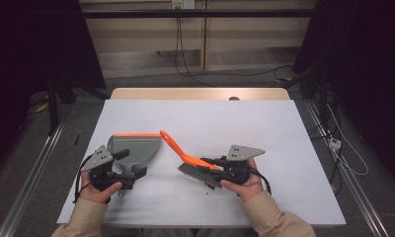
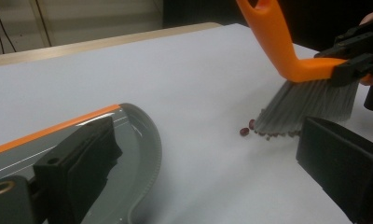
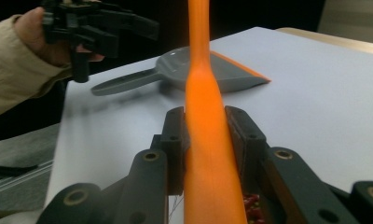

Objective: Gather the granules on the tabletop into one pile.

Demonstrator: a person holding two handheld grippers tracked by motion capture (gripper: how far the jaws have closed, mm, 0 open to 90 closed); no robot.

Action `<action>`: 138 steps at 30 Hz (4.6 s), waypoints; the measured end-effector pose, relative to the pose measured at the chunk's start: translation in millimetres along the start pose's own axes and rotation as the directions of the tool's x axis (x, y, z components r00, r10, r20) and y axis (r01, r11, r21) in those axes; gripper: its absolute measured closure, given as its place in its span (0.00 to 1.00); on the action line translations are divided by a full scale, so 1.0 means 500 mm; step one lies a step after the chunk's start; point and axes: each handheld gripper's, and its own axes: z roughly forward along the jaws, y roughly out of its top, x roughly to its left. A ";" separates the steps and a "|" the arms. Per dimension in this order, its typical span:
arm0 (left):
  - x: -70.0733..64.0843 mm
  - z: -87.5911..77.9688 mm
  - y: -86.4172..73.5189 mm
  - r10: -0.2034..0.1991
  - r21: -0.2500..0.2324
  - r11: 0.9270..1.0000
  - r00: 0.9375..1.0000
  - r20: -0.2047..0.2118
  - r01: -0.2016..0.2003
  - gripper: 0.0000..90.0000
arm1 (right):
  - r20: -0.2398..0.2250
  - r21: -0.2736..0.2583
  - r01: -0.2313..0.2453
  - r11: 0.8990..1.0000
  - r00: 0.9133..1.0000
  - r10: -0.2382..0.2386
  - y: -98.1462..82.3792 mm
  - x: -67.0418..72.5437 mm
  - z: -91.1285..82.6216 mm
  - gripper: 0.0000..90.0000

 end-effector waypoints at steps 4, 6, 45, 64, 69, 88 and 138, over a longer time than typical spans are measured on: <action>0.003 -0.001 -0.001 -0.002 0.001 1.000 1.000 -0.005 0.002 0.06 | -0.060 -0.001 0.002 1.000 0.998 -0.002 -0.001 0.006 0.001 0.79; 0.003 -0.002 0.000 -0.004 -0.002 1.000 1.000 -0.005 0.004 0.06 | -0.087 0.001 0.006 1.000 0.996 -0.006 -0.001 0.012 0.001 0.79; 0.004 0.005 -0.003 -0.003 0.012 1.000 1.000 -0.008 0.004 0.06 | -0.152 -0.004 0.039 0.999 0.988 -0.039 -0.017 -0.066 0.046 0.79; -0.001 -0.004 0.002 0.010 0.007 1.000 1.000 0.003 -0.010 0.06 | 0.374 -0.119 -0.017 0.993 0.925 0.061 -0.008 -0.016 -0.044 0.79; -0.005 -0.002 0.003 0.010 0.006 1.000 1.000 0.008 -0.010 0.06 | 0.471 -0.099 -0.006 0.995 0.881 0.052 -0.028 -0.008 -0.049 0.79; -0.007 0.001 0.002 0.011 0.007 1.000 1.000 0.010 -0.011 0.06 | 0.495 0.199 -0.155 0.968 0.868 0.037 0.003 -0.009 -0.030 0.67; 0.002 -0.024 -0.038 0.046 0.183 0.983 0.995 -0.091 -0.029 0.07 | 0.614 -0.045 -0.200 0.979 0.768 0.186 0.001 0.007 -0.023 0.79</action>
